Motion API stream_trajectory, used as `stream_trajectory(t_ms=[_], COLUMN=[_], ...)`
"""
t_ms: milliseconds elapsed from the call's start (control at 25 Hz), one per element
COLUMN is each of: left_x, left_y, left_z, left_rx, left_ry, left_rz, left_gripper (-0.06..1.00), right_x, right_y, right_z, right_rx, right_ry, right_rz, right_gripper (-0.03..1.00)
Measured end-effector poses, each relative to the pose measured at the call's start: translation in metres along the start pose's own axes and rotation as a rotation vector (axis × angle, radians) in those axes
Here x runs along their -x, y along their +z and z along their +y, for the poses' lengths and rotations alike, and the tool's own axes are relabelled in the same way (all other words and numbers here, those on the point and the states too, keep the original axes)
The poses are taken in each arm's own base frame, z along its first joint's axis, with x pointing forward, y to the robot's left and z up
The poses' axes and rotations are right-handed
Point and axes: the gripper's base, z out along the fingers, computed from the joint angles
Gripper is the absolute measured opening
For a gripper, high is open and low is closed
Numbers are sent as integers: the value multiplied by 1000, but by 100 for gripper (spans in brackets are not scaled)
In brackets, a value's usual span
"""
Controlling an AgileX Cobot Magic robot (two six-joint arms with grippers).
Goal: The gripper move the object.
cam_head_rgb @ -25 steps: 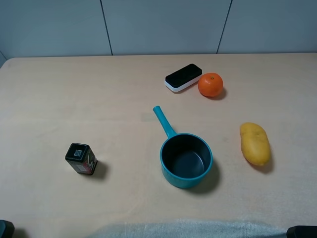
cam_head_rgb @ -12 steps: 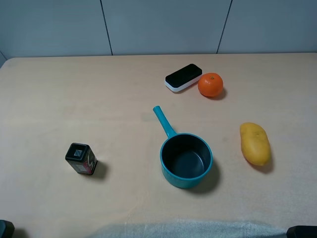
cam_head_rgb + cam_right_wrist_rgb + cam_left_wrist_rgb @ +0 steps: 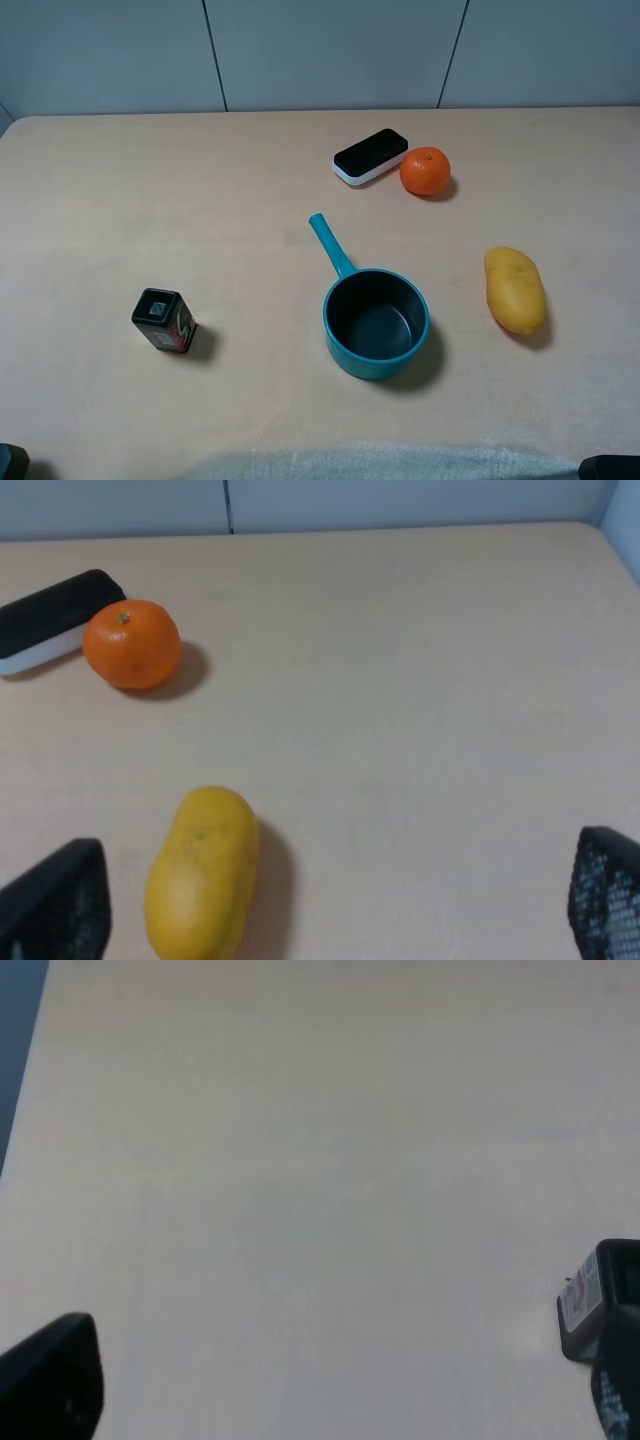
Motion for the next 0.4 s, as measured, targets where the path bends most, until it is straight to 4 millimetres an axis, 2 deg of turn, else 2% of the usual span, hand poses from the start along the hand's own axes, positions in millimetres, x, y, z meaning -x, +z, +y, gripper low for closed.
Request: stream_trajectory(t_ms=[400], left_x=[0], left_y=[0], left_z=[0], left_rx=[0], left_ry=[0], left_rz=[0], left_gripper=[99], right_x=[0], right_y=[0], right_z=[0], right_rx=[0], right_ry=[0], right_rz=[0], right_gripper=[69])
